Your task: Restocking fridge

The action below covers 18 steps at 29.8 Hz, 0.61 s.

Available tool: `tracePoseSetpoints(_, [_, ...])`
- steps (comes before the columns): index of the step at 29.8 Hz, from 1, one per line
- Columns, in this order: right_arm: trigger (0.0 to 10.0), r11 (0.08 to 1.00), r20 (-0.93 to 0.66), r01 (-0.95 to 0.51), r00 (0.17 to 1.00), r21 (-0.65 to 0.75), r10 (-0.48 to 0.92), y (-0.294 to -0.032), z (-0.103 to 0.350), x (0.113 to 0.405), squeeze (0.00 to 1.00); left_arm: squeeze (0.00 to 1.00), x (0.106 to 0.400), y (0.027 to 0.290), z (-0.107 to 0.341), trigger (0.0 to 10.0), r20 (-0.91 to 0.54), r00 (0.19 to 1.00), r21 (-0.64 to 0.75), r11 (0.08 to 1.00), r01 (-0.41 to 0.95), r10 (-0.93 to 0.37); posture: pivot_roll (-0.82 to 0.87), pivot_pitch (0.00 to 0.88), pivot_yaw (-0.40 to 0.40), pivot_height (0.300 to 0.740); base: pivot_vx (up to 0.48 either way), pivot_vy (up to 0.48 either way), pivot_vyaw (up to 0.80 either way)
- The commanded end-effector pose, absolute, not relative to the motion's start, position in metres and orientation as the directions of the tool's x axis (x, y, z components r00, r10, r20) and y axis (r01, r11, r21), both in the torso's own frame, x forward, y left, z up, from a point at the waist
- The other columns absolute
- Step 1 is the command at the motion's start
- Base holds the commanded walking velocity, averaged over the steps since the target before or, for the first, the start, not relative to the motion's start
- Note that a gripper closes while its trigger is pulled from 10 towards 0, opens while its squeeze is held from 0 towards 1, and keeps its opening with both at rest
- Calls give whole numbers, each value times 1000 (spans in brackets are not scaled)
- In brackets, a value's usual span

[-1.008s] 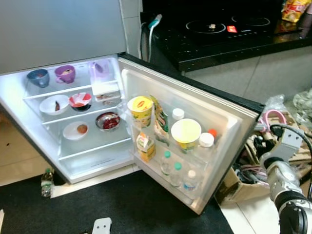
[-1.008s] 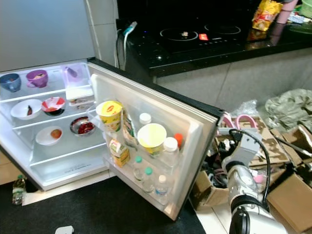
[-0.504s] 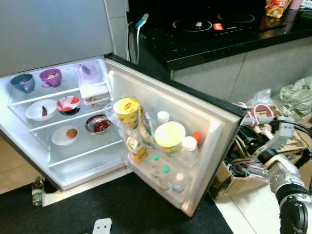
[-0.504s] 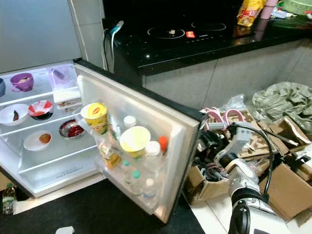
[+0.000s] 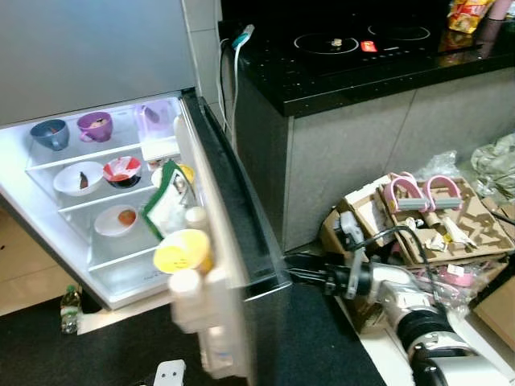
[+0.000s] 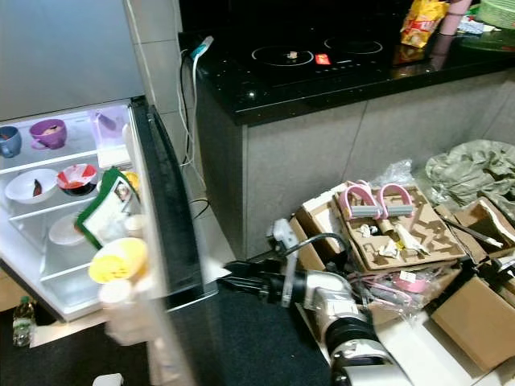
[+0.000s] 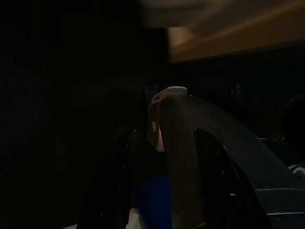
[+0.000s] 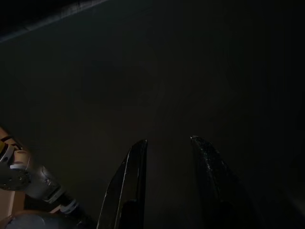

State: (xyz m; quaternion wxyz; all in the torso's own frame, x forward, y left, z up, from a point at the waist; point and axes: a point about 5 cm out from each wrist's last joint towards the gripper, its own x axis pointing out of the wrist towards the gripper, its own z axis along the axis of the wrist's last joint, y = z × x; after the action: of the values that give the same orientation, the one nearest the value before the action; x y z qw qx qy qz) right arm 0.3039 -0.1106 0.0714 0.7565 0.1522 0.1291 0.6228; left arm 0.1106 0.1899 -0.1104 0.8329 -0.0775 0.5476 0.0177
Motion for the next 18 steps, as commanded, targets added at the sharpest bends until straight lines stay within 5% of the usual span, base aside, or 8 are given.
tracePoseSetpoints(1, [10000,416,-81,-832,417,367,905,-120,67,317,0,0,98,186,-114,10000,-934,349,-118,987,-112,-72,-65,0,6,740,0,0,0])
tracePoseSetpoints(2, [10000,416,-81,-832,417,367,905,-120,67,317,0,0,98,186,-114,10000,-934,349,-118,987,-112,-72,-65,0,6,740,0,0,0])
tracePoseSetpoints(3, [10000,626,-193,-708,598,327,778,-137,57,324,0,0,98,186,-114,10000,-935,348,-116,987,-112,-71,-59,0,6,740,0,0,0])
tracePoseSetpoints(9, [10000,813,-366,-502,727,295,581,-173,30,311,0,0,97,186,-115,10000,-937,342,-113,988,-110,-69,-60,0,6,740,0,0,0])
tracePoseSetpoints(14, [10000,963,-662,-215,699,163,268,-222,-22,261,0,0,97,182,-115,10000,-939,337,-116,988,-106,-74,-54,0,9,740,0,0,755])
tracePoseSetpoints(18, [10000,984,-732,-130,658,122,178,-235,-39,236,0,0,96,181,-116,10000,-940,334,-115,988,-103,-75,-55,0,11,740,0,0,755])
